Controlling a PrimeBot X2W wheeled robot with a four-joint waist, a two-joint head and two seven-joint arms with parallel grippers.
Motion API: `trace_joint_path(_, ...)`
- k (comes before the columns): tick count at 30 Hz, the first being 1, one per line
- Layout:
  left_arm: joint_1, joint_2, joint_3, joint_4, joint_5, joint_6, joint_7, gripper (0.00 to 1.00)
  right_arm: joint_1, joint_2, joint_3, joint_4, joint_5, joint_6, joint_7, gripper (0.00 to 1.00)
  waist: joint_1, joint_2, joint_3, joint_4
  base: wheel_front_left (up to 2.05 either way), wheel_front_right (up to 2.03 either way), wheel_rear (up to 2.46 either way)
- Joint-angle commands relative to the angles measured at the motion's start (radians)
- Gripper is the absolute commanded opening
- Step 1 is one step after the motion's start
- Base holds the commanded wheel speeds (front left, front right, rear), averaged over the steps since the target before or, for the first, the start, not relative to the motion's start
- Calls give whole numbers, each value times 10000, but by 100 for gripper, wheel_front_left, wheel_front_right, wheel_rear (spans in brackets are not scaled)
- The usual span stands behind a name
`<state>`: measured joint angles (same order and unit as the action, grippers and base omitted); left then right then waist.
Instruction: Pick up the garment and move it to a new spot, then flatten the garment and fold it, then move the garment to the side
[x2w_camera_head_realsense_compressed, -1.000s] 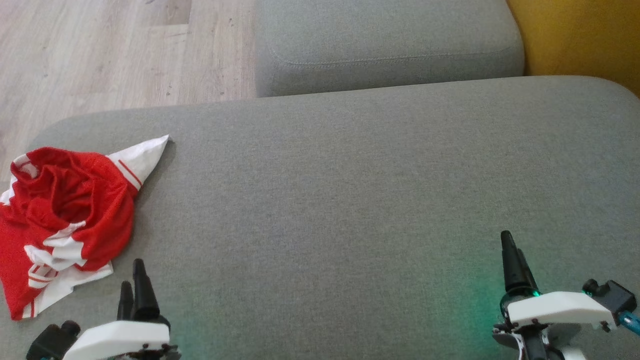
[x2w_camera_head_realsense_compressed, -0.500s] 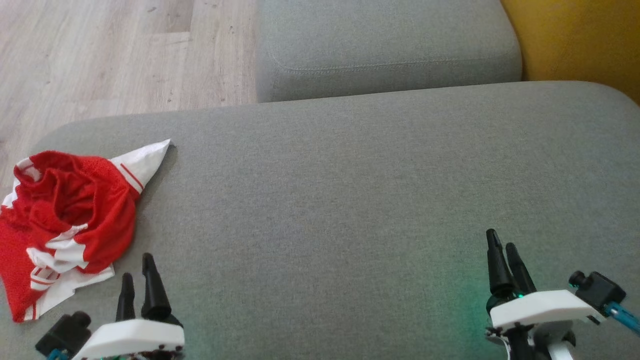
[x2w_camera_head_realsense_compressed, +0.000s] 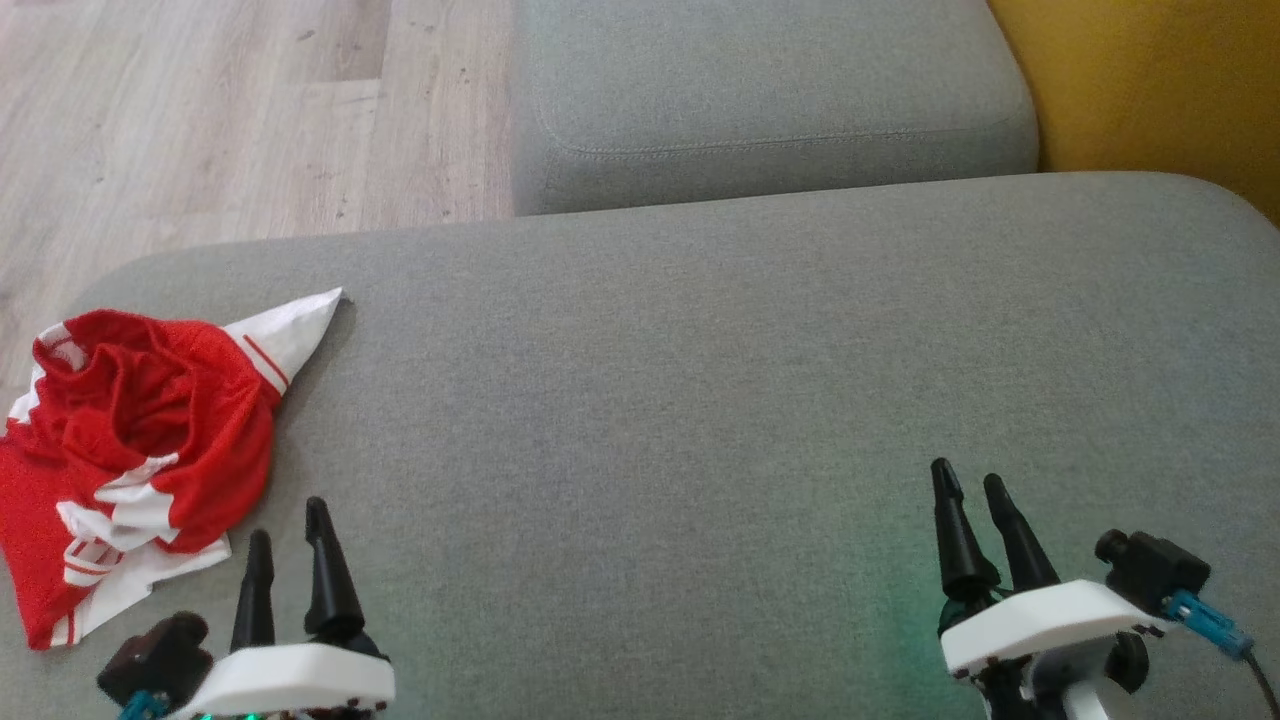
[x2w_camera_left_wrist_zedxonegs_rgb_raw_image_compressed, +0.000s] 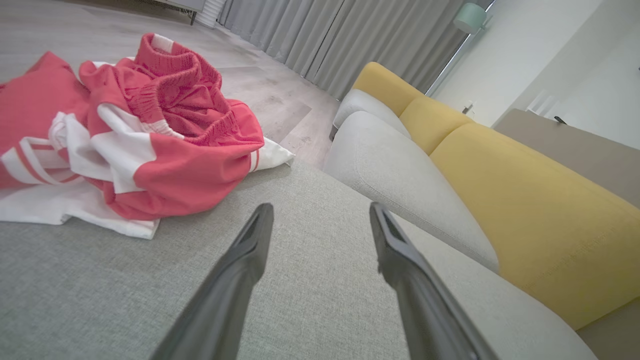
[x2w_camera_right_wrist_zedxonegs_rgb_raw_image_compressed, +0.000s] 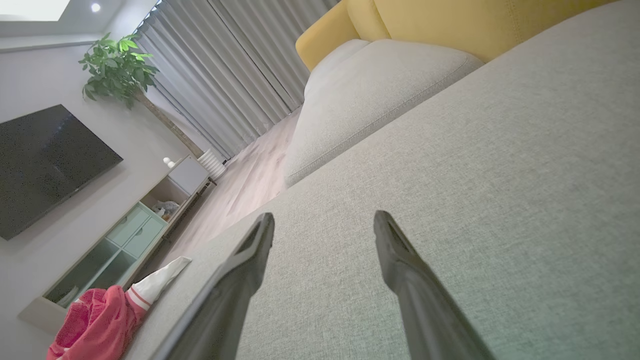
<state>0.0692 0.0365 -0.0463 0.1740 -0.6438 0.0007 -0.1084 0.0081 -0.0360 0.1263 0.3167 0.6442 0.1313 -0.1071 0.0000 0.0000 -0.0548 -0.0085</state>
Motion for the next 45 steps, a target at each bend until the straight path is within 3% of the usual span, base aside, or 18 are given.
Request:
trace_joint_path(1, -247, 116, 83, -402, 389, 82, -165, 100, -550, -93, 237, -411, -388, -3, -172, 100, 0, 0, -14, 1, 0, 0, 0)
trace_joint_path(20, -158, 309, -388, -694, 2758, 554, -693, 100, -618, -112, 640, -467, -2856, -4, -702, 100, 0, 0, -69, -14, 0, 0, 0)
trace_joint_path(45, -132, 506, -489, -211, 5774, 903, -1456, 100, -852, -140, 110, 149, -6372, -5, -1469, 100, 0, 0, 9, -61, 0, 0, 0)
